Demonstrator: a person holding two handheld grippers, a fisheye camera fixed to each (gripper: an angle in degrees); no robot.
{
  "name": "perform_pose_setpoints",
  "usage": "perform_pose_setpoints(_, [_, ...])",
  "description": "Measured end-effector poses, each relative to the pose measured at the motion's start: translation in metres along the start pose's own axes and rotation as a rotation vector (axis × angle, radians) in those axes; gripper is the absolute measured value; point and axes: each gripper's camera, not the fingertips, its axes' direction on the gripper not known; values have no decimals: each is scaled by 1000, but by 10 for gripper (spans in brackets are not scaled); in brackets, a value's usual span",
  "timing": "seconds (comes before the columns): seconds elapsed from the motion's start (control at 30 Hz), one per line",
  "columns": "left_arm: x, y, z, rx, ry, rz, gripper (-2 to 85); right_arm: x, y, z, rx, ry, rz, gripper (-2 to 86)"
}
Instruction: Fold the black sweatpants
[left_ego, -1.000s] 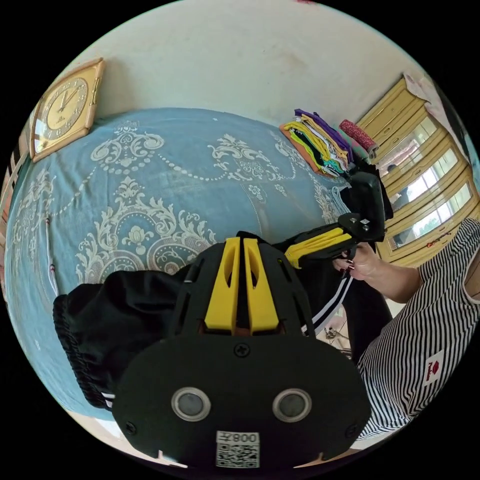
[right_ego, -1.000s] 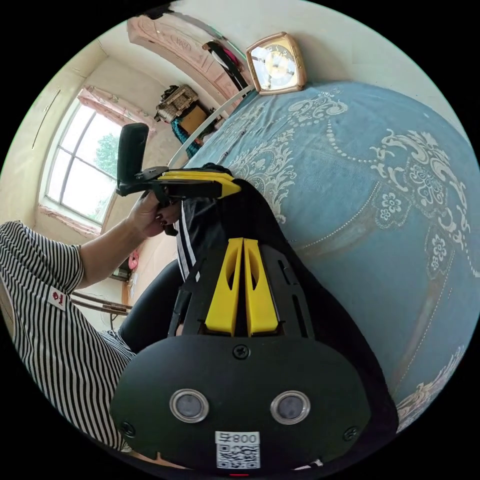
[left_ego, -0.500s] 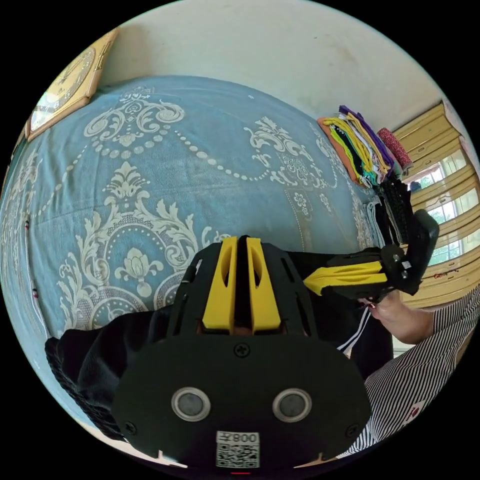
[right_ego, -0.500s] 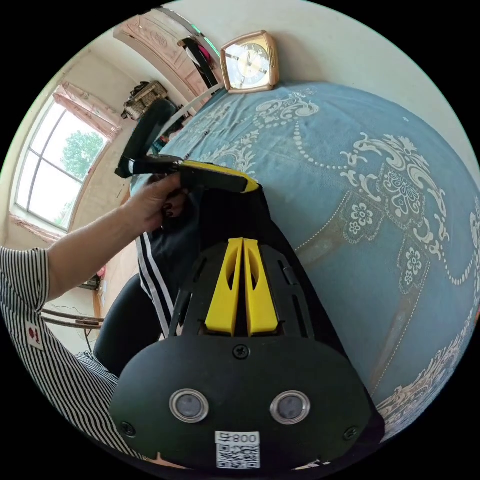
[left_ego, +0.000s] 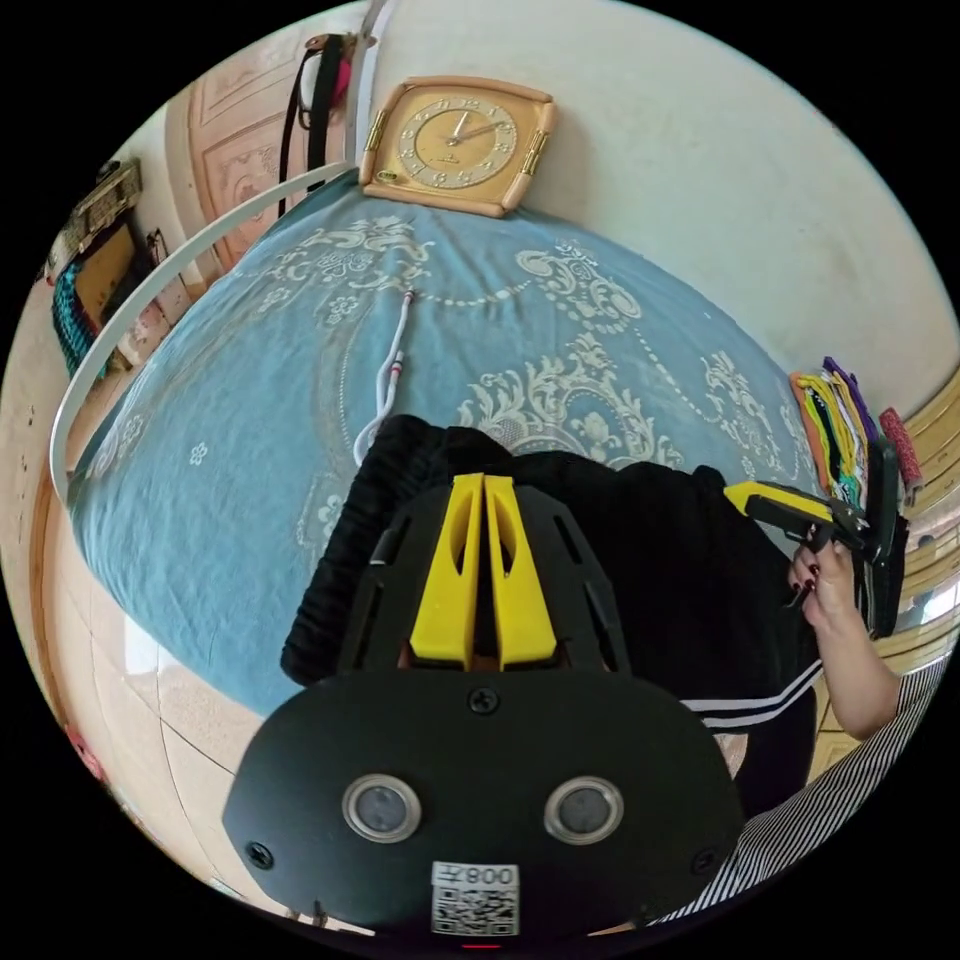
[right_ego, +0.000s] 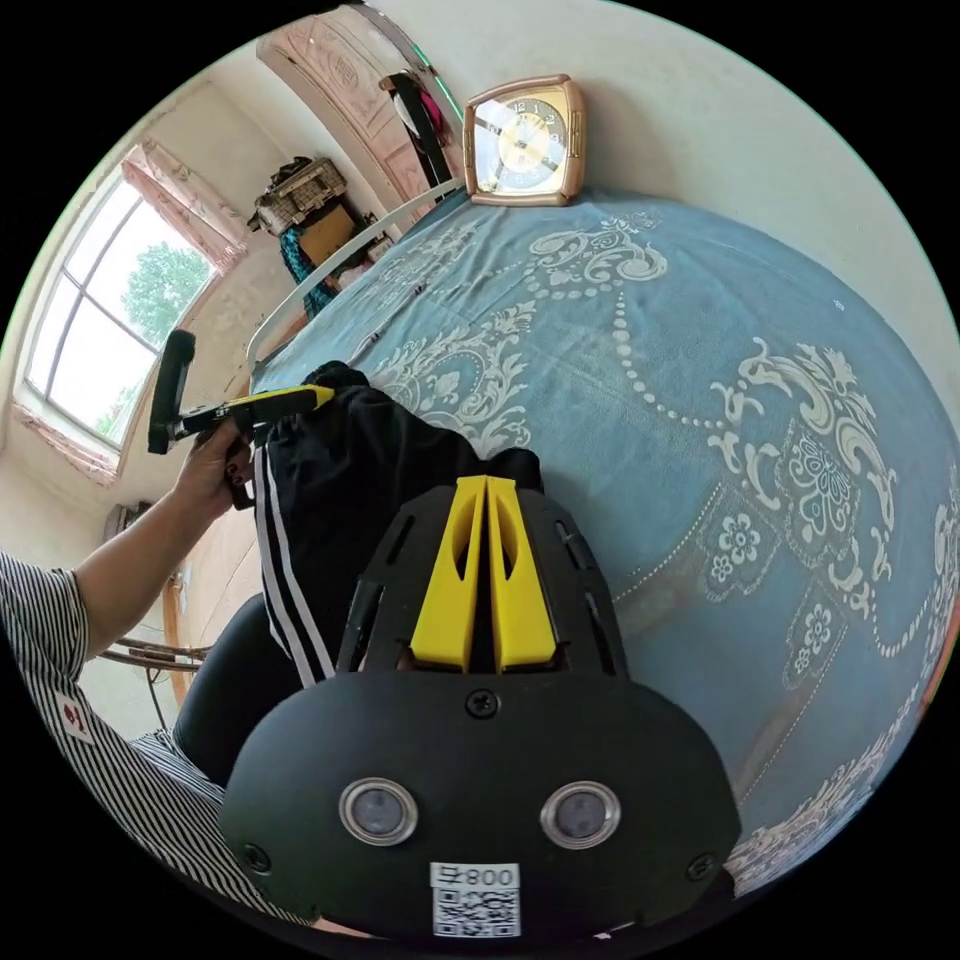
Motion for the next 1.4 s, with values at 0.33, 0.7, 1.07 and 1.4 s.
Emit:
perform_pose_setpoints(0.33, [-36,49,-27,40,95,-114,1,38,-10,17,-60,-3,92,0])
perform_pose_setpoints(0.7, [-46,57,-99,131,133,-114,2,46,-2,-16,-88,18,148,0])
perform_pose_setpoints(1.07, [-52,54,-162,81,94,-161,1,52,29,-88,-37,4,175,1])
perform_pose_setpoints(1.4, [-6,94,-208,-85,55,-108,1,-27,187,-173,-162,-6,54,1])
